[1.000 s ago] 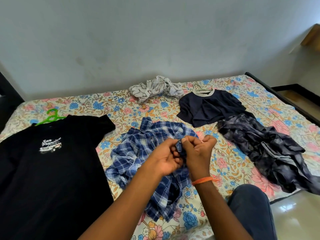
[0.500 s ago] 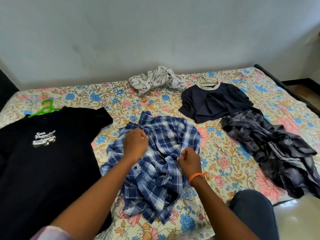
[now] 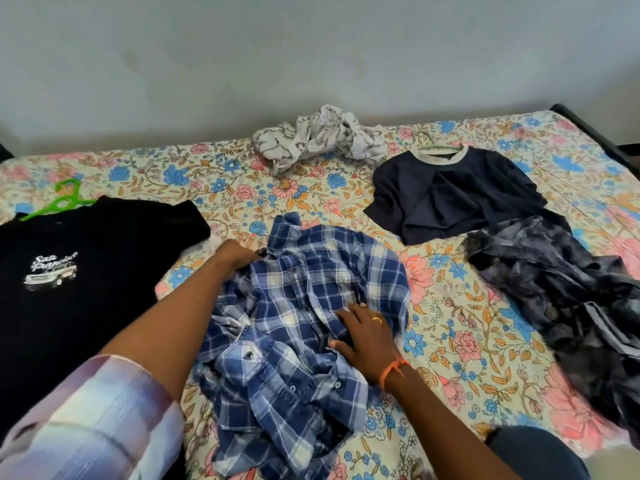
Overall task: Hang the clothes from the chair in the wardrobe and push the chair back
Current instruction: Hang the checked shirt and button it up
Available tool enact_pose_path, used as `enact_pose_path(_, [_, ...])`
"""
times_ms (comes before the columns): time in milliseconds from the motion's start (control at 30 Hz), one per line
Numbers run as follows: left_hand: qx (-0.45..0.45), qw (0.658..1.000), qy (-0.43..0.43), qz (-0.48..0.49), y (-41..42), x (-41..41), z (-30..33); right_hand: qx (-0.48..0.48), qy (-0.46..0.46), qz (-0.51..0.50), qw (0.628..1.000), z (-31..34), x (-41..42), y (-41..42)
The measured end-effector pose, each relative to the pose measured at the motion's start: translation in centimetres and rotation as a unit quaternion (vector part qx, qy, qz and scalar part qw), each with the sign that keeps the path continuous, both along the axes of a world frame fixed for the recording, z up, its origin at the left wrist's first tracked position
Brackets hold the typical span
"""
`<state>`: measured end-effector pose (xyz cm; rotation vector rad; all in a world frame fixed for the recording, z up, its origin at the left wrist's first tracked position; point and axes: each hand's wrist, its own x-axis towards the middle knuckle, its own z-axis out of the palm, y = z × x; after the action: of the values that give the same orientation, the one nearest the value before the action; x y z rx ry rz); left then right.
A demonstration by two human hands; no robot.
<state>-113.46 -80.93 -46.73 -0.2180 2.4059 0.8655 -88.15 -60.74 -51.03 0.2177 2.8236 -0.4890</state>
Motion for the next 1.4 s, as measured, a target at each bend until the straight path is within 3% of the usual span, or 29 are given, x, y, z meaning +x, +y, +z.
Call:
enact_pose_path(133, [-0.026, 0.996, -0.003, -0.084, 1.0, 0.2, 2.2, -0.019, -0.025, -0.004, 1.0, 2.2, -1.7, 0.8])
enact_pose_path(267, [0.128, 0.983, -0.076, -0.109, 1.8, 0.9, 3.5, -0.069, -0.024, -0.037, 0.997, 3.3, -2.3, 1.4])
enact_pose_path(333, [0.162, 0.977, -0.081, -0.112, 2.1, 1.2, 3.7, -0.078, -0.018, -0.044, 0.996, 3.2, -2.4, 1.3])
enact_pose_path(433, [0.125, 0.98, -0.002, -0.156, 2.2, 1.3, 4.0, -0.112, 0.018, -0.087, 0.99, 3.6, -2.6, 0.8])
enact_pose_path(600, [0.095, 0.946, 0.09, -0.297, 2.0, 2.5, 6.9, -0.138, 0.162, -0.131, 0.968, 6.8, -5.2, -0.2])
enact_pose_path(667, [0.101, 0.934, 0.133, -0.315, 1.5, 3.1, 9.7, -0.112, 0.212, -0.128, 0.962, 8.8, -7.0, -0.3])
enact_pose_path(767, [0.111, 0.92, 0.166, -0.336, 0.1, 3.5, 14.9, -0.044, 0.209, -0.101, 0.972, 11.6, -9.5, -0.6])
enact_pose_path(933, [-0.048, 0.877, 0.31, -0.364, -1.5, 3.5, 22.0, 0.074, 0.249, -0.108, 0.96, 16.8, -11.8, -1.7])
enact_pose_path(1067, [-0.046, 0.855, 0.364, -0.368, -2.5, 4.6, 26.1, 0.127, 0.306, -0.104, 0.938, 21.6, -12.6, -1.5])
enact_pose_path(1167, [-0.046, 0.828, 0.429, -0.358, -3.1, 5.6, 29.5, 0.115, 0.333, -0.093, 0.931, 25.1, -13.3, -0.8])
enact_pose_path(1300, [-0.084, 0.748, 0.563, -0.341, -3.6, 5.1, 33.9, 0.075, 0.406, -0.022, 0.91, 30.8, -13.5, -0.2])
enact_pose_path(1400, [-0.091, 0.715, 0.612, -0.324, -3.6, 4.7, 37.5, -0.075, 0.412, 0.011, 0.908, 36.3, -13.1, -0.9])
